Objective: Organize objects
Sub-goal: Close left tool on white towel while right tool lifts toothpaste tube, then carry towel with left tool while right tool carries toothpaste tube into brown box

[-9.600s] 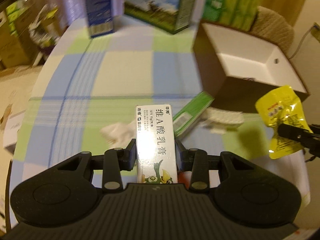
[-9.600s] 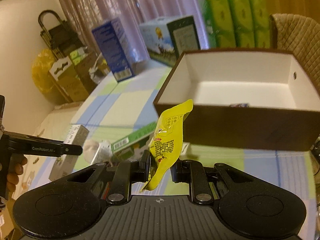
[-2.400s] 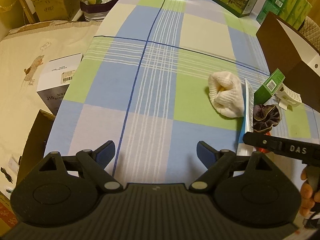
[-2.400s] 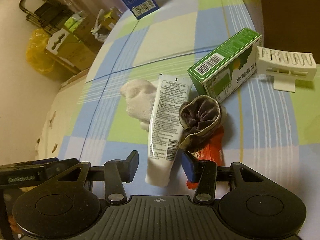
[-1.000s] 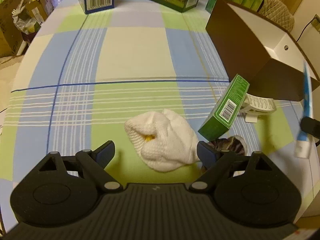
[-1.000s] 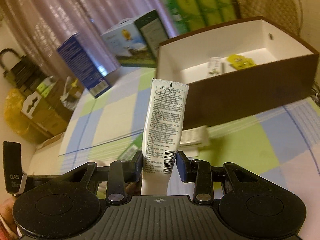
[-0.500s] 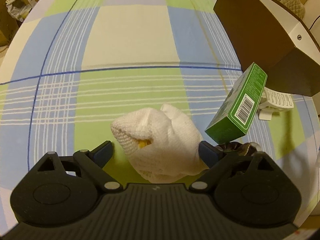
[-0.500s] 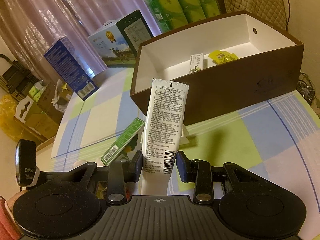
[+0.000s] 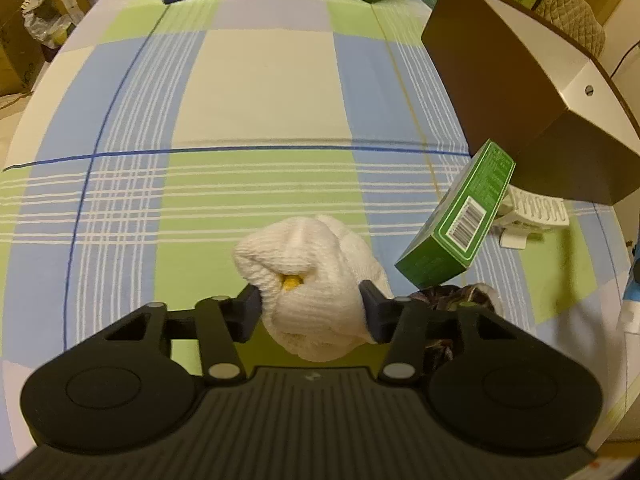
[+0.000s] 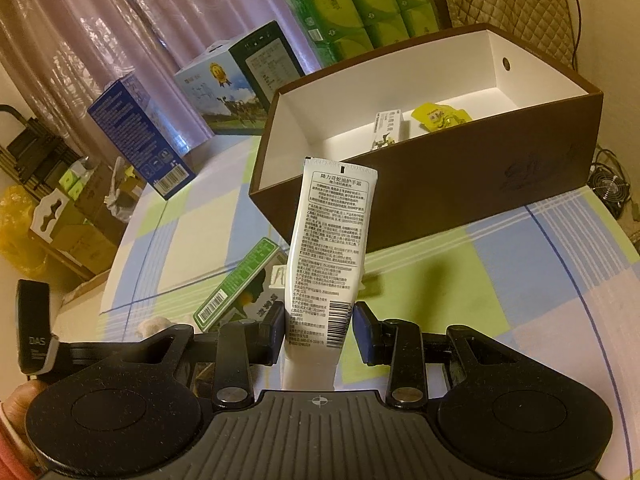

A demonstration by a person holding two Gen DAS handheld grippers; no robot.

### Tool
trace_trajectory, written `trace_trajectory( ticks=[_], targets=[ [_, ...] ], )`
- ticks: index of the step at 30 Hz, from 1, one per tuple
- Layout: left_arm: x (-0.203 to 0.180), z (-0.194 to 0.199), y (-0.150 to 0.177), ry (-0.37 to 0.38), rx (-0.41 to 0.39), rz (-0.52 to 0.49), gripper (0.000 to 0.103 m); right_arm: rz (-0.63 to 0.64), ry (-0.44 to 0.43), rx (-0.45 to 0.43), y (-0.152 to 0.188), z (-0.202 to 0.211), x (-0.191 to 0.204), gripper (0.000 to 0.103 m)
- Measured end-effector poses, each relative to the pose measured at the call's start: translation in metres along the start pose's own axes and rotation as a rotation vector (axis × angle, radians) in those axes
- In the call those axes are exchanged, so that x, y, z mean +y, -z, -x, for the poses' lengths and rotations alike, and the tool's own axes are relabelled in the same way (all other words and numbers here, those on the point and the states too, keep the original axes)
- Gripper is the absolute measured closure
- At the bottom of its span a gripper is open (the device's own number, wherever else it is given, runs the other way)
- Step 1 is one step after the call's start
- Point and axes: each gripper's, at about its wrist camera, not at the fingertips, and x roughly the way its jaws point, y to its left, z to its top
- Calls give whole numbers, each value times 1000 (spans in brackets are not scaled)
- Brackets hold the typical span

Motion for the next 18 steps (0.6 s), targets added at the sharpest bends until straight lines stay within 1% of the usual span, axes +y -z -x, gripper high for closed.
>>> trace_trajectory(
  ticks=[3, 10, 14, 18],
  targets=[
    [2, 9, 1, -7, -10, 21, 63, 8, -5, -1, -2, 2, -2, 70],
    [8, 43, 4, -18, -75, 68, 64, 23, -17, -11, -10, 8, -8, 70],
    [4, 67, 2, -20, -124, 81, 64, 28, -29, -17, -16, 10, -12, 70],
    [-7, 89, -3, -12, -173, 75, 64, 39, -43, -27, -23, 13, -15, 70]
  ],
)
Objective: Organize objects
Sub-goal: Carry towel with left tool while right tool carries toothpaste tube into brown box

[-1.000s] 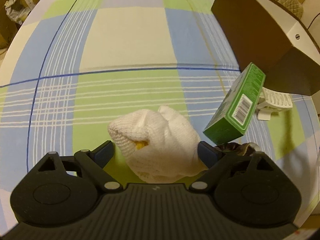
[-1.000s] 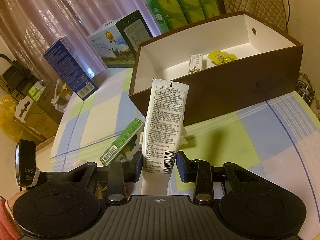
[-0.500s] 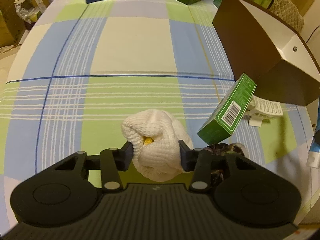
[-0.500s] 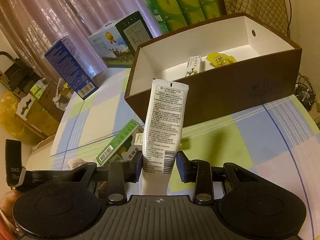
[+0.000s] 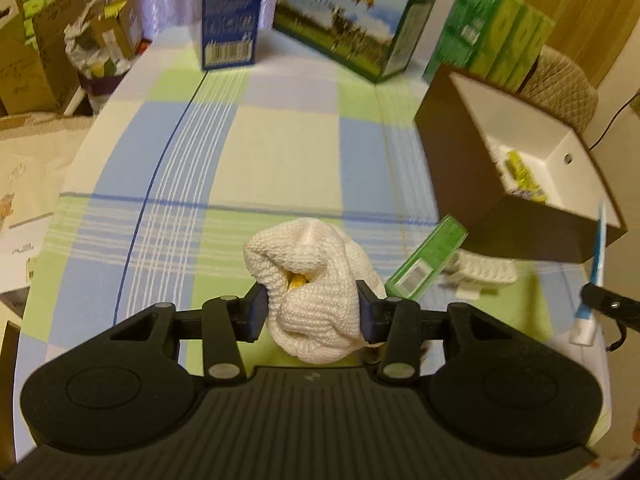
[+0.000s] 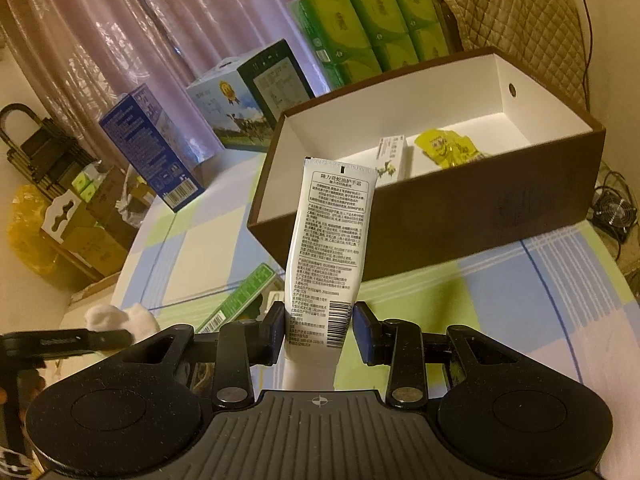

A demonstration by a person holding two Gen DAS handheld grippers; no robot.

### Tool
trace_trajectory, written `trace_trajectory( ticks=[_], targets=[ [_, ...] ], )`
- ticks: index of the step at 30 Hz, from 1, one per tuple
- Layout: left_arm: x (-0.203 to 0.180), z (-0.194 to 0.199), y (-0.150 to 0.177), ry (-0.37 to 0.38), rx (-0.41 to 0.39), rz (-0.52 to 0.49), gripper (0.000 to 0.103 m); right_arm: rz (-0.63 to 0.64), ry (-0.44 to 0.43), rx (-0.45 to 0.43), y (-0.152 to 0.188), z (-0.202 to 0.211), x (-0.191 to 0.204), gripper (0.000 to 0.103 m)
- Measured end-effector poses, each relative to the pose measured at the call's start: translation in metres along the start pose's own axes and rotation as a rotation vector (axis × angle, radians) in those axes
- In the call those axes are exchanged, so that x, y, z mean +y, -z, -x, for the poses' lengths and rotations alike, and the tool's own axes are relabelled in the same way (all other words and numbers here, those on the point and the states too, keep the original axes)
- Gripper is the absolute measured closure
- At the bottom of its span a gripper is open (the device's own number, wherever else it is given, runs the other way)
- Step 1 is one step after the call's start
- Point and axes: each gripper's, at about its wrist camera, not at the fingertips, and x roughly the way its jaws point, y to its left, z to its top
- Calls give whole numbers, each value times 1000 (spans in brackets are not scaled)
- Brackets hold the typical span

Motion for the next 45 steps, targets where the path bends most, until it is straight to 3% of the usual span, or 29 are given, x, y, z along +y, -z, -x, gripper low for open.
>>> trace_trajectory(
  ticks=[9, 24, 36, 45],
  targets=[
    [-58, 19, -19, 81, -72, -62, 63, 19, -21, -18, -19, 8, -16, 70],
    [-161, 3, -57, 154, -124, -181, 63, 28, 27, -106, -70, 33, -71, 70],
    [-214, -33, -96, 113, -133, -244, 63, 123, 75, -138, -130, 29, -109, 70],
    [-240, -78, -123, 53, -100, -289, 63, 197, 143, -75, -166, -13, -129, 70]
  ],
)
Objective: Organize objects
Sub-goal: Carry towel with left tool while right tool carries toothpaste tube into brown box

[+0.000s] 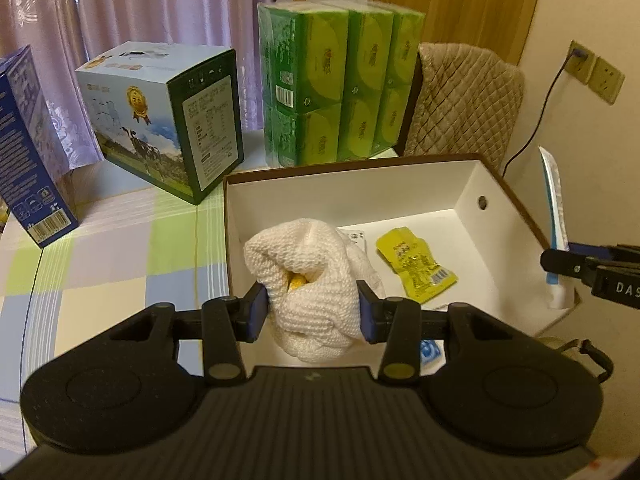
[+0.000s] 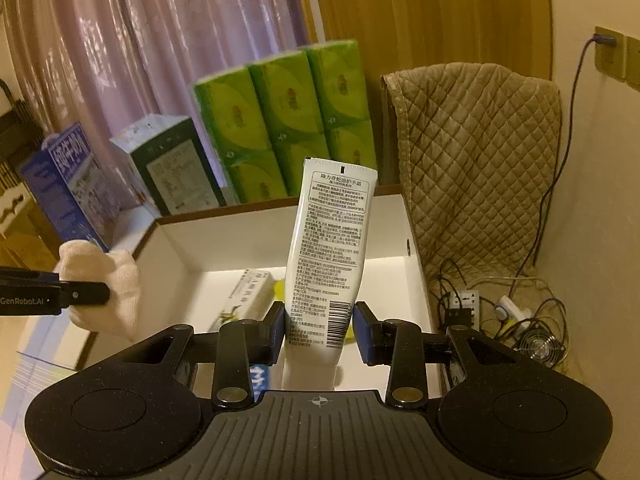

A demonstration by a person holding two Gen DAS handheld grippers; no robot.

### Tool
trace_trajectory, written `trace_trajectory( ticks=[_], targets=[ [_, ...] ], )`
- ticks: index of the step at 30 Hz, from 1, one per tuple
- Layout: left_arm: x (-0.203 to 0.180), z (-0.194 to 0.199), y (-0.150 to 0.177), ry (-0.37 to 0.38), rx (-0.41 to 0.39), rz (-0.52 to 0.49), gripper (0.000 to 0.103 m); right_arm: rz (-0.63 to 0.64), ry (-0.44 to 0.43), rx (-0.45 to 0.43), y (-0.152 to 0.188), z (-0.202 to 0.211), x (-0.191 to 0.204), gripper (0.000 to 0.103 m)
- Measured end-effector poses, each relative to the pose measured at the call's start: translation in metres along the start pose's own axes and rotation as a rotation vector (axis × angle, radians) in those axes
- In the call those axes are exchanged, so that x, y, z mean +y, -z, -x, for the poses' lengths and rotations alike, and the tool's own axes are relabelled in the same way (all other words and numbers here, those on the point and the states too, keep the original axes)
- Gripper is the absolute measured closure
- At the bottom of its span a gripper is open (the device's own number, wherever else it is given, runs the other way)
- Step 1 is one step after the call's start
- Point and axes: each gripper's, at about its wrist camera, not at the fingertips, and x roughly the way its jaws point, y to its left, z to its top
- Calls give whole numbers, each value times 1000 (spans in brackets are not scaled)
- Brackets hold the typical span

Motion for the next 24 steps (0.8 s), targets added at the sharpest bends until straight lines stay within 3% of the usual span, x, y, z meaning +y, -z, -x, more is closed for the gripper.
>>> trace_trajectory(
  ticks=[24],
  targets=[
    [-10, -111, -28, -75, 141, -98, 62, 122, 76, 169, -11, -106, -13, 70]
  ],
)
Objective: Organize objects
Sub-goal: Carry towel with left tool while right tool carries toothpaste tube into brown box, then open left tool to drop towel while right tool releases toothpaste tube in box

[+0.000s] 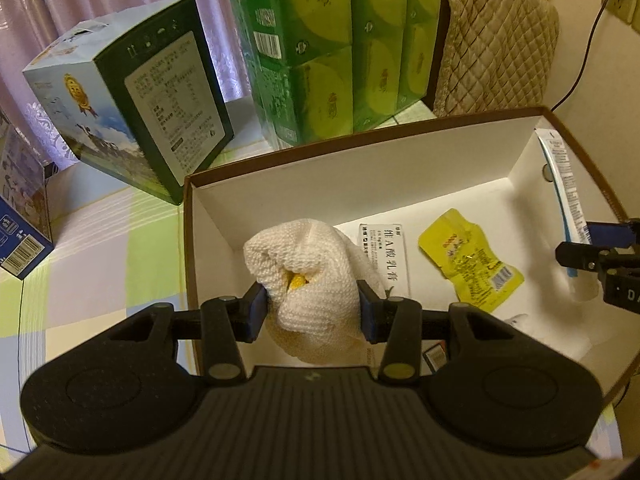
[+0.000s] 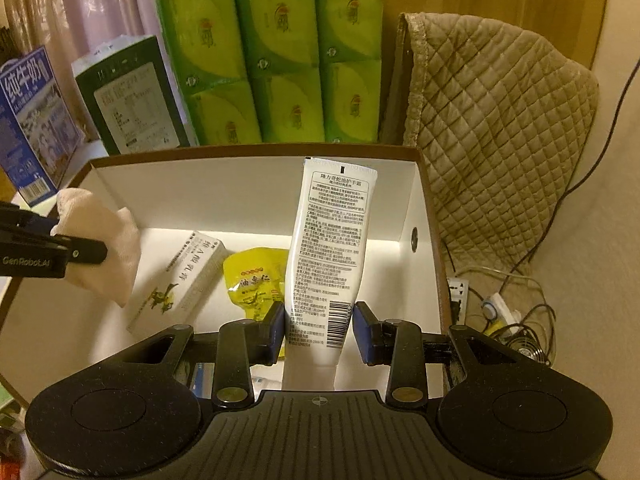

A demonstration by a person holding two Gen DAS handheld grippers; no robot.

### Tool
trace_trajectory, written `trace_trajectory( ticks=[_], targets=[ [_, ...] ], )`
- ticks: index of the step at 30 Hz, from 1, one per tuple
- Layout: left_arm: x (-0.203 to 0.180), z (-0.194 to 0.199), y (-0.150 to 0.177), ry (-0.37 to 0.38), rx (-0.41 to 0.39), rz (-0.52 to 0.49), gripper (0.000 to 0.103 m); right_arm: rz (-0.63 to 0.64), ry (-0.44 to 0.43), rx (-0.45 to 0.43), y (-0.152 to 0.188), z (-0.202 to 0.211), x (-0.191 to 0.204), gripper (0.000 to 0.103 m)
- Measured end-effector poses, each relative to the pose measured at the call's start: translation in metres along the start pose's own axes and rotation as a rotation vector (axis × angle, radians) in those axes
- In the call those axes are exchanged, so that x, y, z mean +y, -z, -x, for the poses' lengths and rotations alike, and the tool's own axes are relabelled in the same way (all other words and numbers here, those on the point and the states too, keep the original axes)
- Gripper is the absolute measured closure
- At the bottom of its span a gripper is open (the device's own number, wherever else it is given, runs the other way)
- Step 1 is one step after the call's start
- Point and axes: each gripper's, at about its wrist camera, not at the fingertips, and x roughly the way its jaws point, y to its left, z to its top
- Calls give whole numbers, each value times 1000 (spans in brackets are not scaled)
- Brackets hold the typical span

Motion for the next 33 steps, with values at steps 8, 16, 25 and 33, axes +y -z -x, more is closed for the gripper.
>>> trace_trajectory(
  ticks=[8, 16, 25, 33],
  targets=[
    [-2, -10, -10, -3, -13, -14, 54, 19, 16, 11, -5, -11, 1, 70],
    [-2, -4, -14, -2, -44, -27, 33, 27, 43, 23, -7, -16, 3, 70],
    [-2, 7, -10, -1, -84, -27, 18, 39, 103, -10, -10, -20, 4, 65],
    [-2, 17, -5, 12, -97, -27, 12, 27, 95, -63, -11, -8, 5, 35]
  ],
)
